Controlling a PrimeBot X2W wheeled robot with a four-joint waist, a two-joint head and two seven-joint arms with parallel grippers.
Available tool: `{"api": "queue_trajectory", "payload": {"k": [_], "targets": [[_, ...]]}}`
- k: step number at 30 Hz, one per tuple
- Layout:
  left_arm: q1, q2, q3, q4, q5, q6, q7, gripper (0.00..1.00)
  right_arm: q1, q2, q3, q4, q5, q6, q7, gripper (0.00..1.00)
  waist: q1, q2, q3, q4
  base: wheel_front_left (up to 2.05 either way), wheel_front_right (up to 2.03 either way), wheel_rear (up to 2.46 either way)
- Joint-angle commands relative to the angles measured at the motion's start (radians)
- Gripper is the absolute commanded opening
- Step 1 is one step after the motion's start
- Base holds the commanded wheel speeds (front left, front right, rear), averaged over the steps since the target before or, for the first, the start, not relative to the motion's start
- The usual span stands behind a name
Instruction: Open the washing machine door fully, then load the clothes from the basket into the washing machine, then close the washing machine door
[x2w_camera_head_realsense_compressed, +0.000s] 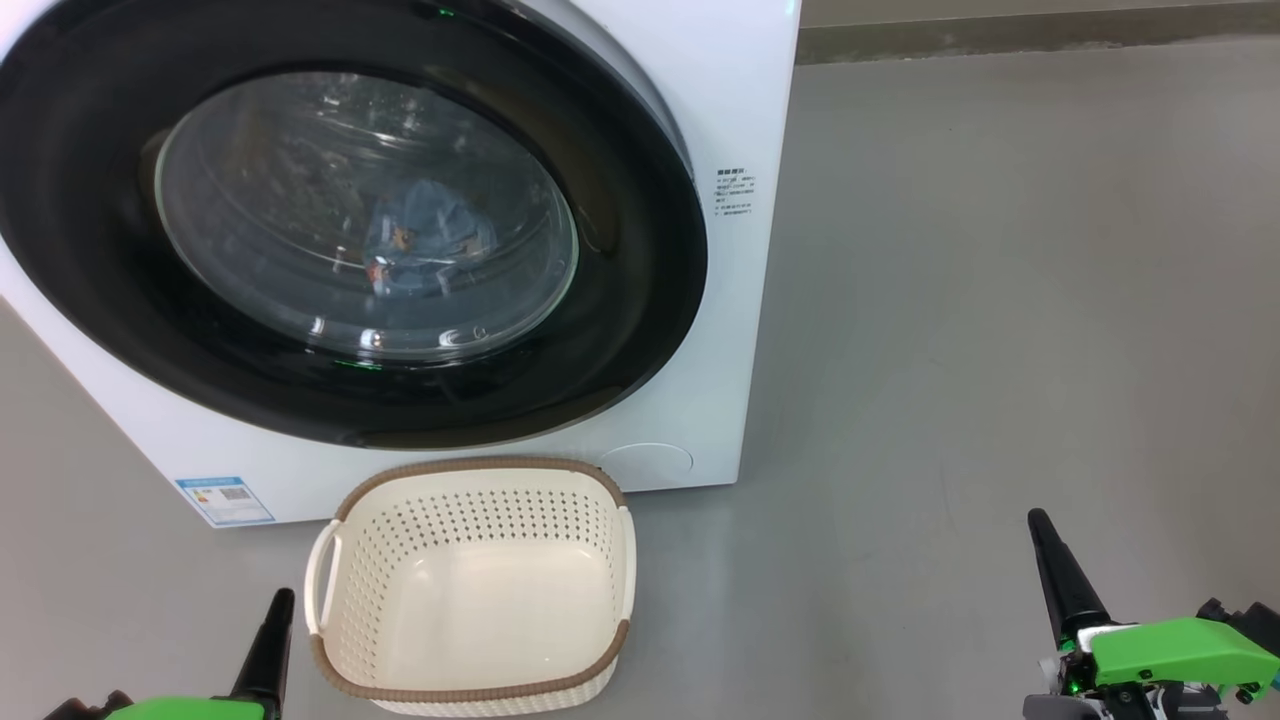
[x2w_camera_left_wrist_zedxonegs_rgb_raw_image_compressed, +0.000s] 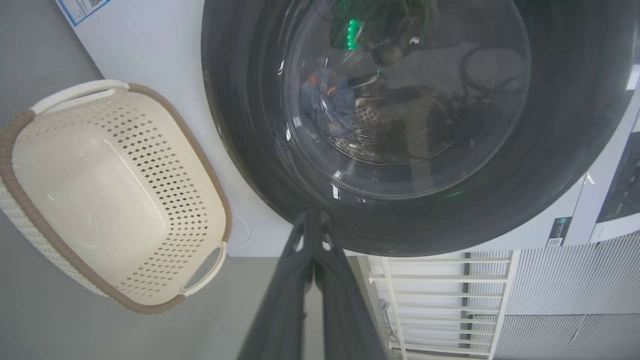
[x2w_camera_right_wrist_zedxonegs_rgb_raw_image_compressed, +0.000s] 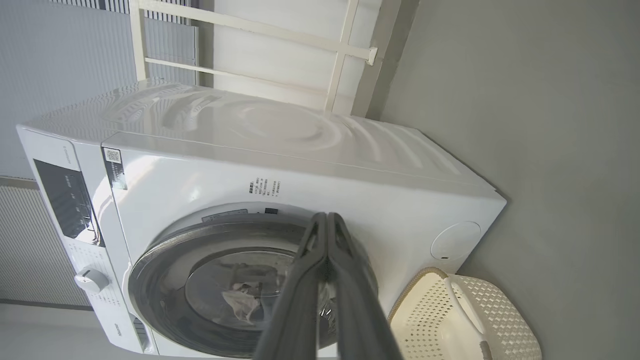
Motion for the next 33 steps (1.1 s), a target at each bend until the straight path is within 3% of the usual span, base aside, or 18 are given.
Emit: {"api": "queue_trajectory", "payload": {"k": [1, 18, 33], "targets": [[-0.045, 0.011, 0.033, -0.031, -0.03, -0.002, 0.009, 0.0, -0.013, -0.001, 0.008, -0.035, 0.033, 0.002, 0.015, 0.0, -0.0001, 0.0, -0.002, 0.001, 0.0, 0.0, 0.0], [-0.064, 0.002, 0.049, -0.041, -0.202, -0.003, 0.059, 0.0, -0.013, 0.013, -0.021, -0.07, 0.193, 0.001, 0.065, 0.0, -0.0001, 0.0, -0.015, 0.012, 0.0, 0.0, 0.0], [-0.064, 0.002, 0.049, -0.042, -0.204, -0.003, 0.06, 0.0, -0.013, 0.013, -0.023, -0.071, 0.193, 0.001, 0.067, 0.0, -0.0001, 0.0, -0.015, 0.012, 0.0, 0.0, 0.0]]}}
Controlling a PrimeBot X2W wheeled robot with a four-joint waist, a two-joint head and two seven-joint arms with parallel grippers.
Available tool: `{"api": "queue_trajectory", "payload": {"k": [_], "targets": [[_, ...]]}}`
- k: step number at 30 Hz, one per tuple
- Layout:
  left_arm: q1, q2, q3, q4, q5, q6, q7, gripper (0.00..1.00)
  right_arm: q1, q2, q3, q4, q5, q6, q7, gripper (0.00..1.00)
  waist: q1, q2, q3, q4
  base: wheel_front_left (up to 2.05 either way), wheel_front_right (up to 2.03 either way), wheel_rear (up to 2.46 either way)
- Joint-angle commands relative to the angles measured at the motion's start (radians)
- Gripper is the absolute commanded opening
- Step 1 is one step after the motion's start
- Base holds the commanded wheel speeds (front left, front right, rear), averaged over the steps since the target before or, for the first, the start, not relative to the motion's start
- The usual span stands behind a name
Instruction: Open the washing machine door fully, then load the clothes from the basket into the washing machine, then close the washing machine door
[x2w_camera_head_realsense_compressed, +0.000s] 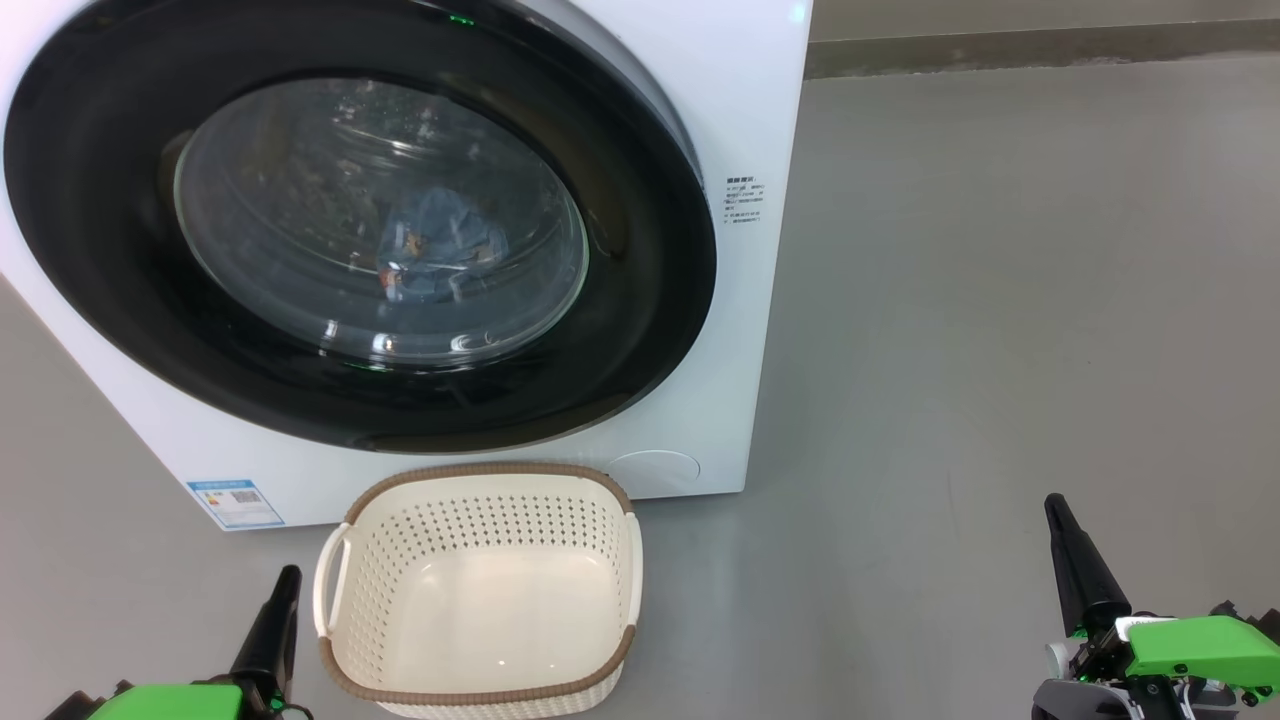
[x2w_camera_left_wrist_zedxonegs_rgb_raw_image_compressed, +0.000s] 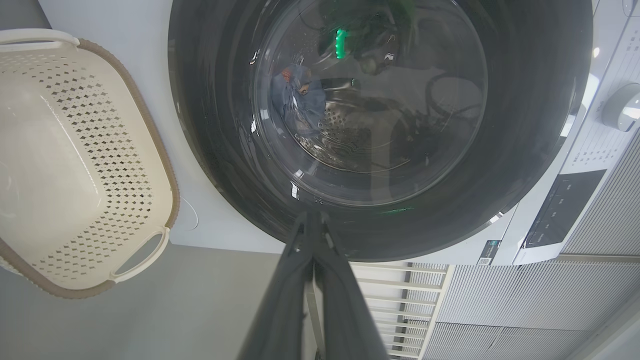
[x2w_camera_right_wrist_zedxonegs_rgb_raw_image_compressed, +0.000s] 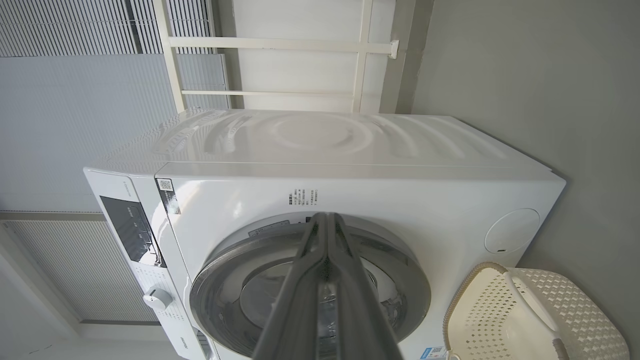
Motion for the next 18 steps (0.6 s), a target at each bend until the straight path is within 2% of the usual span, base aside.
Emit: {"api": "queue_trajectory", "payload": {"k": [1, 18], "targets": [[-0.042, 0.013, 0.035, -0.029, -0.008, -0.003, 0.007, 0.0, -0.013, -0.002, 0.023, -0.031, 0.004, 0.002, 0.006, 0.0, 0.0, 0.0, 0.0, 0.0, 0.0, 0.0, 0.0], [-0.042, 0.013, 0.035, -0.029, -0.008, -0.003, 0.007, 0.0, -0.013, -0.001, 0.022, -0.031, 0.004, 0.002, 0.007, 0.0, 0.0, 0.0, 0.0, 0.0, 0.0, 0.0, 0.0]]}}
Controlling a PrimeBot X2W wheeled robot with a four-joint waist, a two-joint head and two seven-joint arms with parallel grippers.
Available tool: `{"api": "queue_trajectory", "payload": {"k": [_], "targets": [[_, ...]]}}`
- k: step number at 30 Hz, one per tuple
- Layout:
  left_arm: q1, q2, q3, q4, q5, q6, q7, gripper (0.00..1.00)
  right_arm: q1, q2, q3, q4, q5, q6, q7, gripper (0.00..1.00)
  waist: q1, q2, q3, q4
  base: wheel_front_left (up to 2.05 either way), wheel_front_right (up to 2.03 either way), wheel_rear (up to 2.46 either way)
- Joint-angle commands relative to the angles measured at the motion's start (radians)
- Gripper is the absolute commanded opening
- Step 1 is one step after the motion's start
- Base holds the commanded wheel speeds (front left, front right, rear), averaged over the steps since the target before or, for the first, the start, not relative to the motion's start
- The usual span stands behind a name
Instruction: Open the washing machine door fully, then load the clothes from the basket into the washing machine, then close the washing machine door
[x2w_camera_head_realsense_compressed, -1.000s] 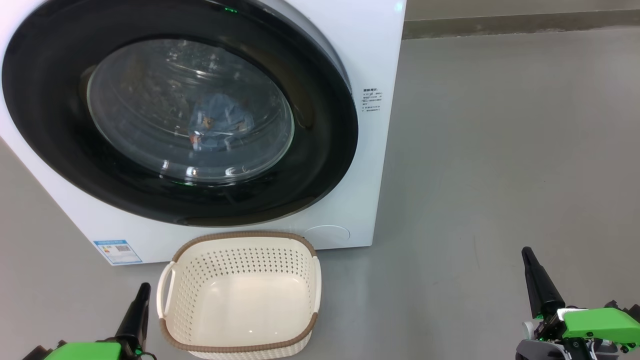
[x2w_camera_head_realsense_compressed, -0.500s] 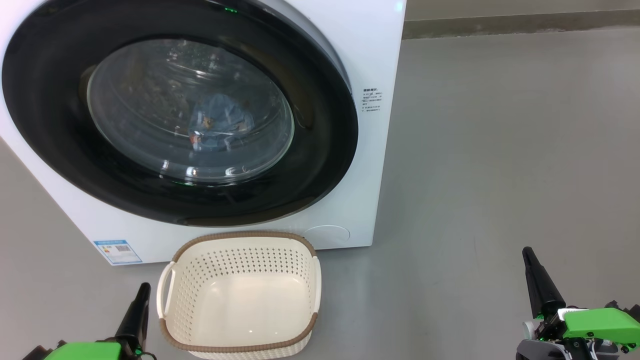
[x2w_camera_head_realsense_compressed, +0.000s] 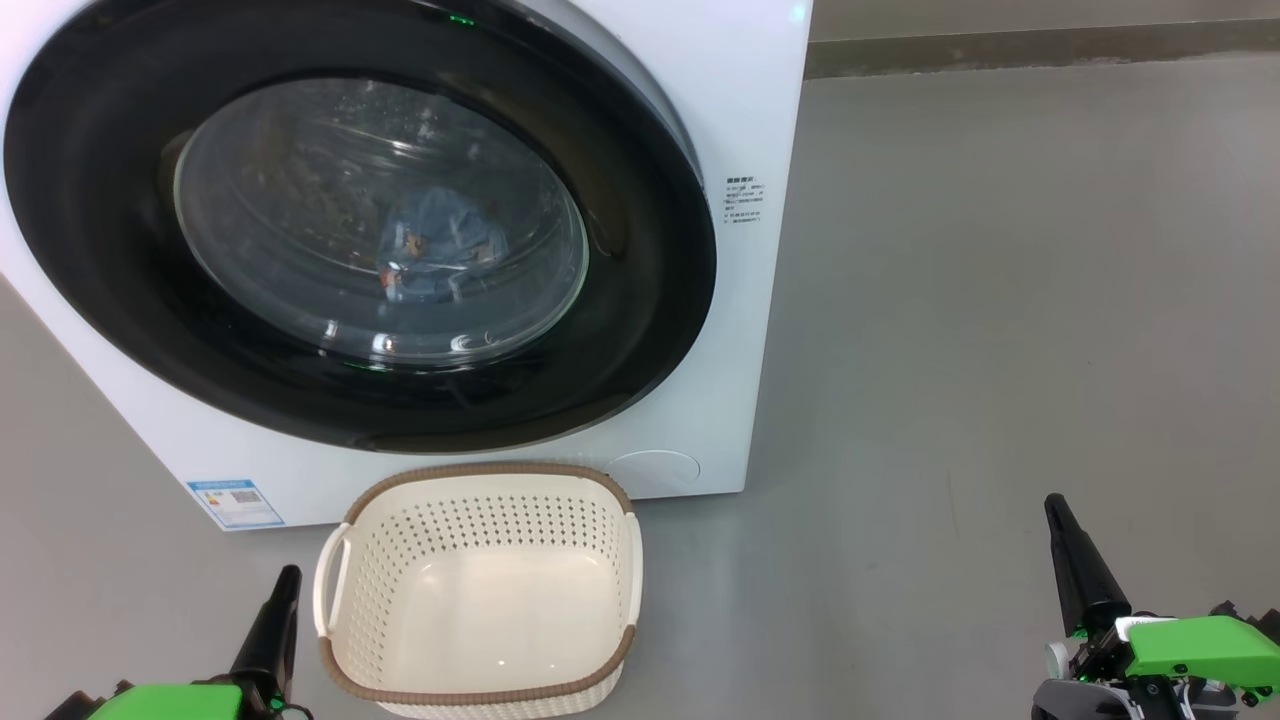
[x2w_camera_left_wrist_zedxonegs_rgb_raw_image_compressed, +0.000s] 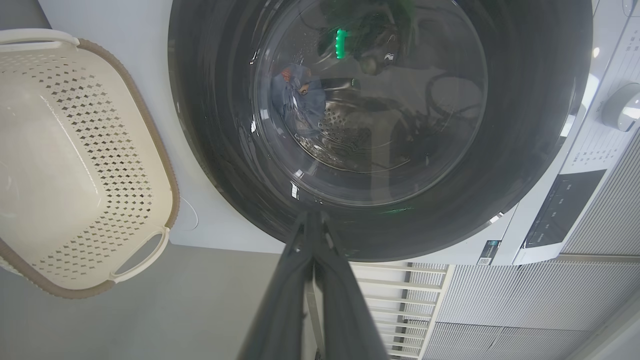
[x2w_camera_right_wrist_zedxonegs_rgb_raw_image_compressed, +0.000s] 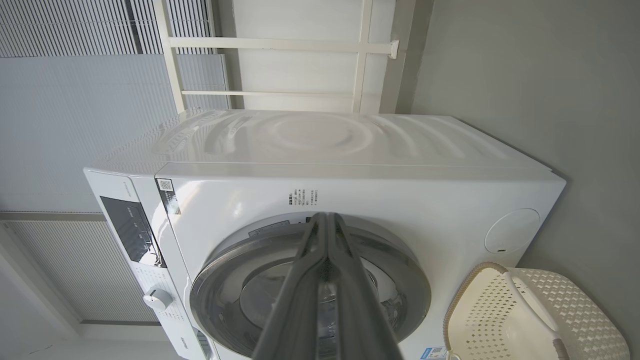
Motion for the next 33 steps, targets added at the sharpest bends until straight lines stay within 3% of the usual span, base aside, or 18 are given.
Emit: {"api": "queue_trajectory", "payload": {"k": [1, 33], "targets": [[-0.042, 0.013, 0.035, -0.028, -0.008, -0.003, 0.007, 0.0, -0.013, -0.002, 0.023, -0.031, 0.003, 0.002, 0.007, 0.0, -0.0001, 0.0, 0.0, 0.0, 0.0, 0.0, 0.0], [-0.042, 0.013, 0.035, -0.029, -0.008, -0.003, 0.006, 0.0, -0.014, -0.001, 0.022, -0.031, 0.003, 0.002, 0.008, 0.0, -0.0001, 0.0, 0.0, 0.0, 0.0, 0.0, 0.0]]}}
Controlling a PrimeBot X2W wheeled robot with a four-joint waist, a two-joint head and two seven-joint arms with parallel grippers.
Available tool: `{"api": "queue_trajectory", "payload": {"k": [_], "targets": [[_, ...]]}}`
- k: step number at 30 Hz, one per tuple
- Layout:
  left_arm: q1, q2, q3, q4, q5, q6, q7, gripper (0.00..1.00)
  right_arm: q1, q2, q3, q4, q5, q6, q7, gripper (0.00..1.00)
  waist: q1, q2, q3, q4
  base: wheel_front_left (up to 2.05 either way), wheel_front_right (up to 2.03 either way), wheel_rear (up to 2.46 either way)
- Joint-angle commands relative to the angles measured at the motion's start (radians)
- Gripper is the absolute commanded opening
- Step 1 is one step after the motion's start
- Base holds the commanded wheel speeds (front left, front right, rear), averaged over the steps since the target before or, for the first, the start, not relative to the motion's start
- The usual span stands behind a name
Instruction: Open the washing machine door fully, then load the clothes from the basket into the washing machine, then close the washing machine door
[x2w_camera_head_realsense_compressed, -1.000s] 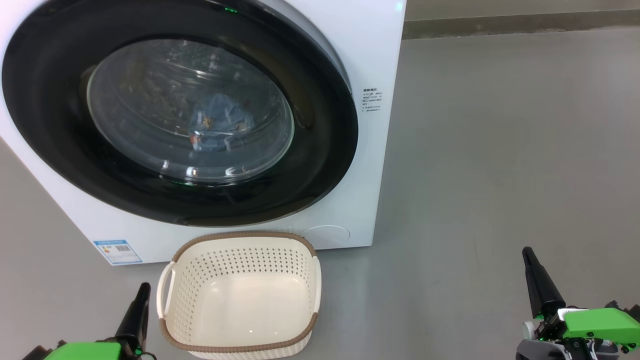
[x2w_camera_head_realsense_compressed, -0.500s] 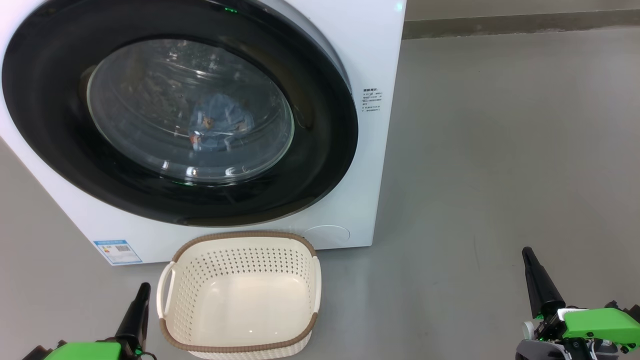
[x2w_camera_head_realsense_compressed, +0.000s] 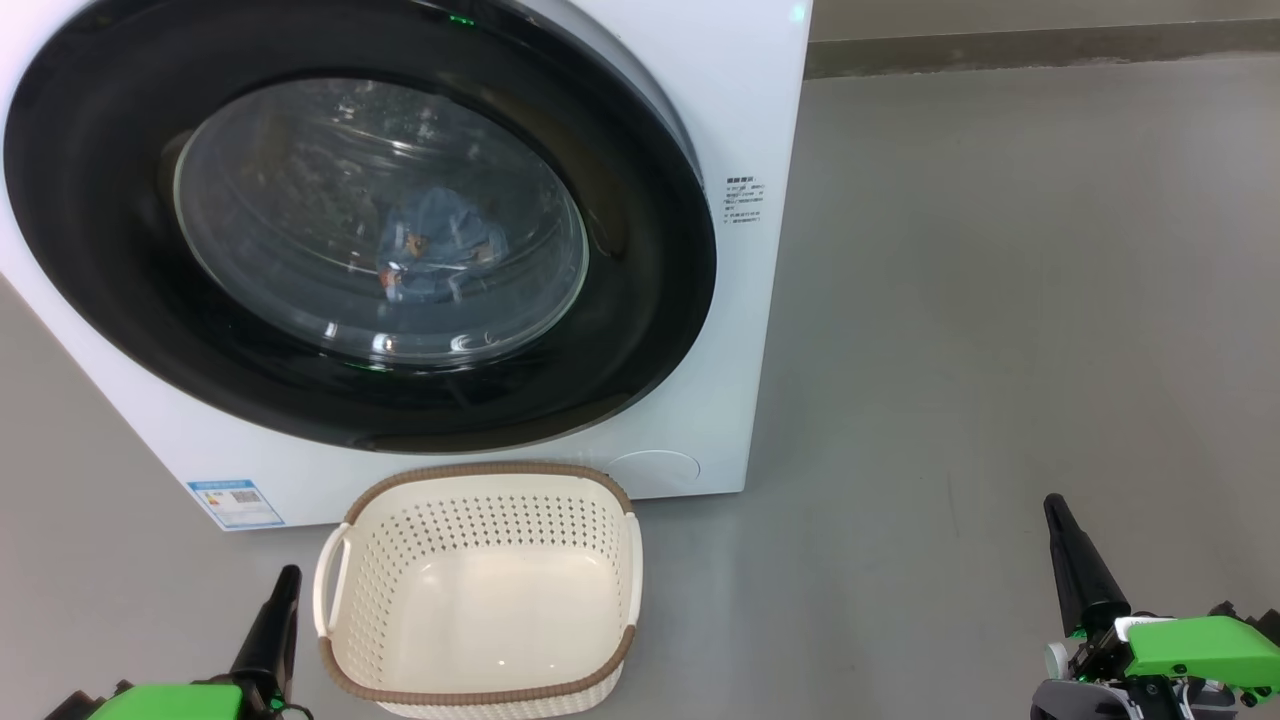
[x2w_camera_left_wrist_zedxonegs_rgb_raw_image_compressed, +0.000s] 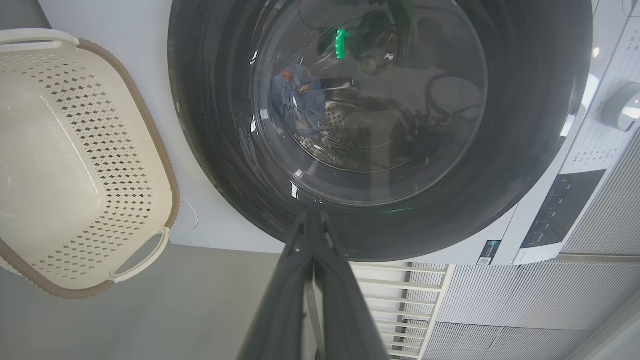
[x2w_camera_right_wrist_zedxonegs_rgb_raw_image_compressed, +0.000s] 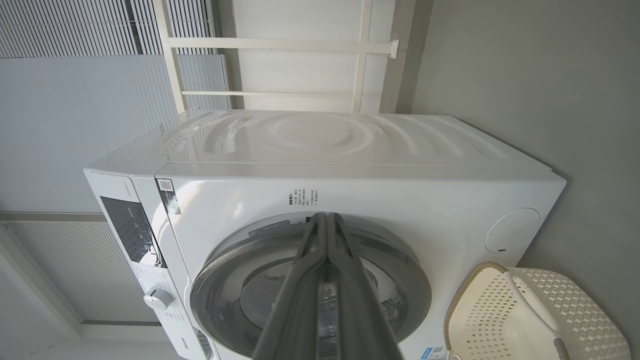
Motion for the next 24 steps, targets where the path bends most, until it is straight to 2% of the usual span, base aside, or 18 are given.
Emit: {"api": "queue_trajectory", "payload": {"k": [1, 24], "targets": [[-0.042, 0.013, 0.035, -0.029, -0.008, -0.003, 0.006, 0.0, -0.014, -0.003, 0.022, -0.031, 0.003, 0.002, 0.008, 0.0, 0.0, 0.0, 0.0, 0.0, 0.0, 0.0, 0.0], [-0.041, 0.013, 0.034, -0.029, -0.009, -0.003, 0.006, 0.0, -0.014, -0.003, 0.022, -0.031, 0.002, 0.002, 0.008, 0.0, 0.0, 0.0, 0.0, 0.0, 0.0, 0.0, 0.0]]}}
